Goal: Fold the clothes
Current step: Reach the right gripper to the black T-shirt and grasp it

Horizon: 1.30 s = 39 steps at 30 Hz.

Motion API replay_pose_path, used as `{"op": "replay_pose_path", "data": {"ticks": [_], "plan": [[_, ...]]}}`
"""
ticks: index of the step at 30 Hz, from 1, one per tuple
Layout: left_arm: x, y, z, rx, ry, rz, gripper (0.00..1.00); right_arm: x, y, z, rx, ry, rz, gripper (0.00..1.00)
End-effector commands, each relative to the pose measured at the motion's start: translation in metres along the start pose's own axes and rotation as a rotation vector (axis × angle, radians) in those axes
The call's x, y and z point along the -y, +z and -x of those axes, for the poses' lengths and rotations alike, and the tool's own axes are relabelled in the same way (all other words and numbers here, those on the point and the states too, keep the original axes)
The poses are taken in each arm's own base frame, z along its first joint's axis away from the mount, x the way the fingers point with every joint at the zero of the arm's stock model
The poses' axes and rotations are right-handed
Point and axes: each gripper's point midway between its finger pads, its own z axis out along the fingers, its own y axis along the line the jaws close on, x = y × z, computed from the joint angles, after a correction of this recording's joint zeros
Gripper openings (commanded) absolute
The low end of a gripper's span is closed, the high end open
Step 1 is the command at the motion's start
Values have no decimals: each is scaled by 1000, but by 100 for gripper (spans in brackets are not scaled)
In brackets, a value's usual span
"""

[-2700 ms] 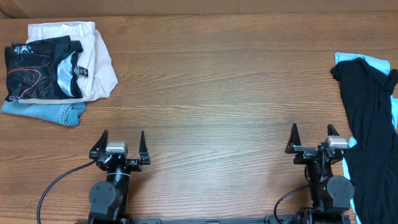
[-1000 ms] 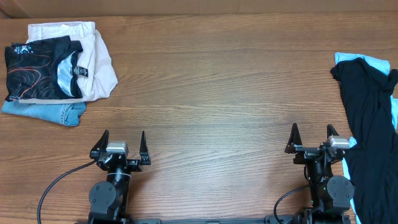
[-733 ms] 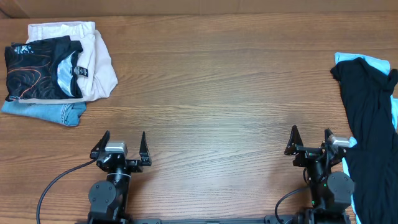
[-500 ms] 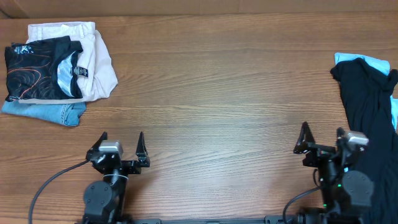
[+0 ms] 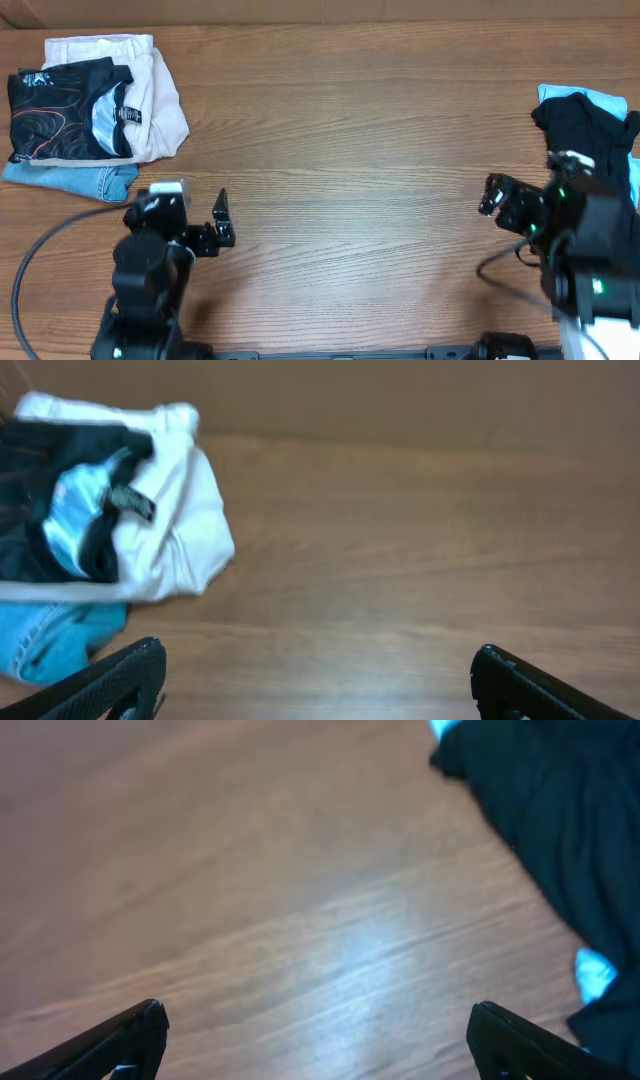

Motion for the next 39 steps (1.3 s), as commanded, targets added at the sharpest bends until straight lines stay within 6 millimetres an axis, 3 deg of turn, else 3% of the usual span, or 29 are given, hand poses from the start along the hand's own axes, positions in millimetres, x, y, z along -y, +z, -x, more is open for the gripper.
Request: {"op": "replay_pose_path", "data": {"ticks": [1,6,14,17,22,28,34,39], "plan": [[7,3,13,-17,-21,-35,100,16,14,2,-44,58,-102,100],[8,9,8,-46,-34,-38,100,86,35,-12,-100,359,-423,100],[10,9,7,-49,-34,-45,100,174,59,-59,-290,642,-678,98],[10,9,7,-49,-34,-45,100,199,63,-78,-356,730,-732,95],[10,9,7,-48,-34,-45,100,223,71,-99,-405,831,-775,88],[10,9,7,-48,-34,-45,100,245,67,-99,-341,928,-830,86],[10,9,7,-48,-34,-45,100,251,68,-93,-308,934,-828,84],[10,9,8,-47,-34,-45,100,253,71,-93,-304,930,-827,74]]}}
